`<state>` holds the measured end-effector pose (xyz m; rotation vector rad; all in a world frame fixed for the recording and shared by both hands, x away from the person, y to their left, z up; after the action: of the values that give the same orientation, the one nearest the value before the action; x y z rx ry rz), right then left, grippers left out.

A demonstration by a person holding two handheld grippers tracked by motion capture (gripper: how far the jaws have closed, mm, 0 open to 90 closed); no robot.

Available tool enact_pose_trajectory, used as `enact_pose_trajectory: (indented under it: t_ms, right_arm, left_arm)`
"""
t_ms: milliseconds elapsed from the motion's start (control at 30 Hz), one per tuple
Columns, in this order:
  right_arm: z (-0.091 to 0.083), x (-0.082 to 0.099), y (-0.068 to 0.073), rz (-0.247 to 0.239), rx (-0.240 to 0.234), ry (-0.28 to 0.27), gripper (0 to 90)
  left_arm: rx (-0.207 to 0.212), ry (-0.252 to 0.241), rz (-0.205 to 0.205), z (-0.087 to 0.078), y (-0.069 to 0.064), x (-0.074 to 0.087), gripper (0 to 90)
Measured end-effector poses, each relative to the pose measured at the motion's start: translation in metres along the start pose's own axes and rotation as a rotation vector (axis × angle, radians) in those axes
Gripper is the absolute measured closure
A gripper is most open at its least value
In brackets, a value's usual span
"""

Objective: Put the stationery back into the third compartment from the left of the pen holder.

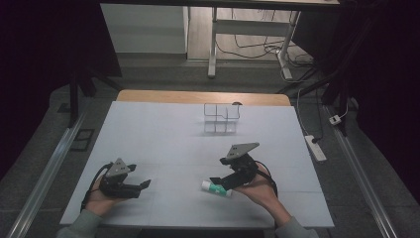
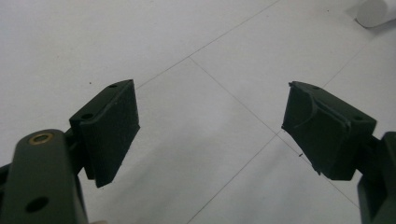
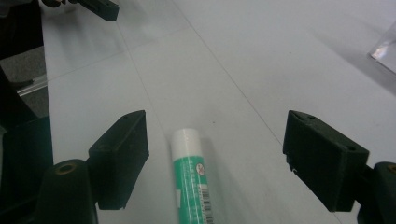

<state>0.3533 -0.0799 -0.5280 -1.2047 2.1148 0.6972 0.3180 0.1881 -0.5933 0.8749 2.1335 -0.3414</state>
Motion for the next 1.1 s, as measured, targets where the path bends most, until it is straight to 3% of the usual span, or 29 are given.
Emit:
enact_pose_trajectory:
  t_ms: [400, 667, 1100]
  right_arm:
    - [0.020, 0.001, 0.010, -0.008, -0.042, 0.093, 22.3]
    - [0.037, 0.008, 0.016, -0.072, -0.051, 0.210, 23.4]
    - [0.055, 0.020, 0.019, -0.135, -0.032, 0.319, 26.5]
  left_arm:
    - [0.001, 0.006, 0.004, 0.001, -0.001, 0.001, 18.0]
    - [0.002, 0.010, 0.003, 0.001, -0.001, 0.002, 18.0]
    - [0.000, 0.012, 0.011, 0.001, -0.001, 0.002, 18.0]
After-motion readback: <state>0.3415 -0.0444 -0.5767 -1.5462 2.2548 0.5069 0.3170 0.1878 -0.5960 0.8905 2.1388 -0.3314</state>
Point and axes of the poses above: each handheld gripper's, and its own axes: z roughly forward along the jaws, x roughly out of its underside, y roughly to its left, the point moved 10 cm from there along z, roughly forward along the jaws, and after that the axes turned 7 degrees about z, right-handed, at the moved point
